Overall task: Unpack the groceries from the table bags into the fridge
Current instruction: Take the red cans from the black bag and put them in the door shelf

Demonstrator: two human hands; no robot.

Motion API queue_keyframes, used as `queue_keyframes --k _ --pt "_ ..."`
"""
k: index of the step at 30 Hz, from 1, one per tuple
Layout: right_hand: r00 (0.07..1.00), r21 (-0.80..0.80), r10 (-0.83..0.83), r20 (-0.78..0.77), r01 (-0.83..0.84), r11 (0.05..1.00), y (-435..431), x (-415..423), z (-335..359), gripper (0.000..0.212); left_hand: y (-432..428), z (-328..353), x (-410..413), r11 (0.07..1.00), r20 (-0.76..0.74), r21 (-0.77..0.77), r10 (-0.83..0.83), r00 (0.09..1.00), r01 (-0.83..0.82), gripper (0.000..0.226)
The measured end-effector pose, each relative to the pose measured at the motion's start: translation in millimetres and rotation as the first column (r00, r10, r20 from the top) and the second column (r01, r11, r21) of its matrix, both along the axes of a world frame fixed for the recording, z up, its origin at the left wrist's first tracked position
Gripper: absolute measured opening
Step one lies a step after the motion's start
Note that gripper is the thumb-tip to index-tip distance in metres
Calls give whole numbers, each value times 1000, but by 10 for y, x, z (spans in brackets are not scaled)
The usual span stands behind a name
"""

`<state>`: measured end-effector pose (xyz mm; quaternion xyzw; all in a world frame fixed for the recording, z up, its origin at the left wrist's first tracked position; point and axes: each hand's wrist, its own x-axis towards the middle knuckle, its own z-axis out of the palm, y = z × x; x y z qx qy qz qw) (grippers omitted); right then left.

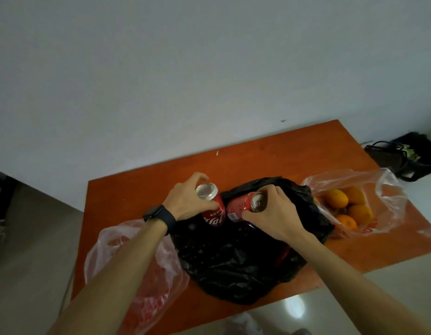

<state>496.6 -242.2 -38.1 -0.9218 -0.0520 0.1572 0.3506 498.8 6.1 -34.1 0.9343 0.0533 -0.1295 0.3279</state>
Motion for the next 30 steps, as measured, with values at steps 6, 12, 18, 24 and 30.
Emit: queue_keyframes --k 6,12,18,24,30 --pt "954 445 -289 -76 292 847 -656 61 403 57 -390 448 429 790 -46 -574 228 972 -213 53" --pt "832 790 -469 -295 489 371 -1392 -90 657 49 -1490 659 564 405 -341 -862 -19 940 -305 75" --pt "707 878 -638 -305 468 99 -2401 -635 847 45 -3198 837 255 558 -140 -819 -423 895 136 83" --pt "601 852 -780 -177 491 185 -3708 -1704 983 29 -4857 1112 -530 469 -11 -818 -592 806 333 64" --pt "393 863 -920 1 464 199 -4902 -2842 1338 48 -6331 1352 -1386 313 138 -784 -755 642 536 73"
